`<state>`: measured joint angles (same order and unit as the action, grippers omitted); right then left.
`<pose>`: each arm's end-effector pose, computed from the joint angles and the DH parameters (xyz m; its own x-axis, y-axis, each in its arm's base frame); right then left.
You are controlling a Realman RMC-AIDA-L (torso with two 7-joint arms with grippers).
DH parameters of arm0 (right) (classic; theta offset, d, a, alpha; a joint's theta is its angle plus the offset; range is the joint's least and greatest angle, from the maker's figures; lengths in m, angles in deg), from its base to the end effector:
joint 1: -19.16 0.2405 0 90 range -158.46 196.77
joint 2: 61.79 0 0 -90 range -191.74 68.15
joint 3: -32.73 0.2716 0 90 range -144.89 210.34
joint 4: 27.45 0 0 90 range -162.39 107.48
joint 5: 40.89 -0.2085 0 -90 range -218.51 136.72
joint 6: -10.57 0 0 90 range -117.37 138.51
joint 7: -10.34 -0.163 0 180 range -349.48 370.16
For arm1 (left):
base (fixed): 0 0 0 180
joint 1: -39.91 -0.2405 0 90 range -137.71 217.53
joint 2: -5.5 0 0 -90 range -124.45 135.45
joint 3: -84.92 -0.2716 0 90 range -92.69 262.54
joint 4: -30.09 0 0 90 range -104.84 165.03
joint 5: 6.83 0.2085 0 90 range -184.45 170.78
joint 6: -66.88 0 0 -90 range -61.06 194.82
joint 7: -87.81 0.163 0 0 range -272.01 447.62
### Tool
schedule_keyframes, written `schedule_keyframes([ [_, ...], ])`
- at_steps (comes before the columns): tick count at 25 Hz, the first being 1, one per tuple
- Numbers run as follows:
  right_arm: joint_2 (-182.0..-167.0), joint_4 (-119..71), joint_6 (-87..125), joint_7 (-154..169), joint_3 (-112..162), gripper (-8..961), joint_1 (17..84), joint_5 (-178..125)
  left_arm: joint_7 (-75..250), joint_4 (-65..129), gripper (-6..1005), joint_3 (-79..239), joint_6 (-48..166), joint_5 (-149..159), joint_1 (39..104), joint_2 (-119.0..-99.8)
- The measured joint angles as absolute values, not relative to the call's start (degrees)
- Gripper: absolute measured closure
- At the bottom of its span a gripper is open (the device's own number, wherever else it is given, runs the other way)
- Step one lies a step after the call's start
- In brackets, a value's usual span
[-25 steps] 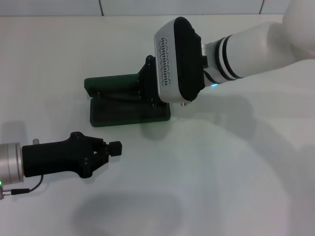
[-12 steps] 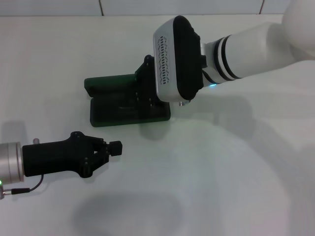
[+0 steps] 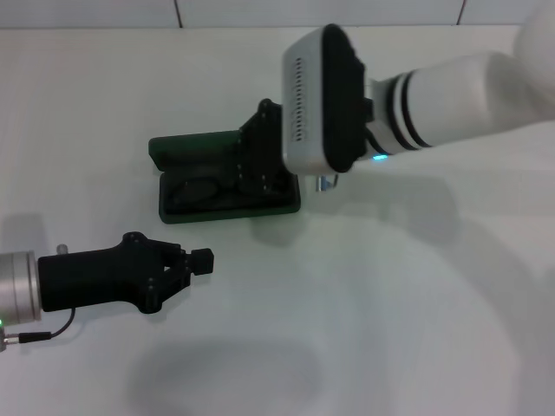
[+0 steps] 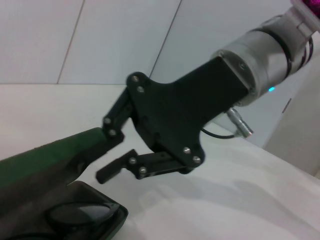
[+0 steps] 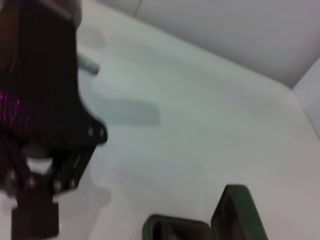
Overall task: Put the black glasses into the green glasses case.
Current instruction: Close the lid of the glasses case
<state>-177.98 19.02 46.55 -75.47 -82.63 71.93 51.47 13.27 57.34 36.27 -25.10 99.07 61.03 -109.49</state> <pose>0.0823 0.4051 -0.1555 0.9423 0.3349 0.0012 0.3181 -0.8939 -0.3159 -0.3152 0.2755 -0.0338 0.7035 0.4758 0.5280 0.5655 -0.8247 -0.0103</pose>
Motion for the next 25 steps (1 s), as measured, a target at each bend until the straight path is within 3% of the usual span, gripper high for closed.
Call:
schedule_keyframes([
  [13, -177.56, 28.29, 75.47, -71.16, -51.12, 813, 46.60, 48.76, 12.44, 57.10, 973, 39.07, -21.31, 98.55, 62.89, -109.48],
  [17, -177.35, 21.22, 85.86, -65.64, -38.72, 646, 43.94, 48.51, 11.36, 56.84, 972, 38.49, -19.70, 99.40, 64.06, -109.54],
  [25, -176.70, 5.09, 97.99, -45.06, -25.03, 450, 43.08, 48.64, 11.05, 56.83, 972, 38.84, -13.64, 99.60, 65.31, -110.76],
])
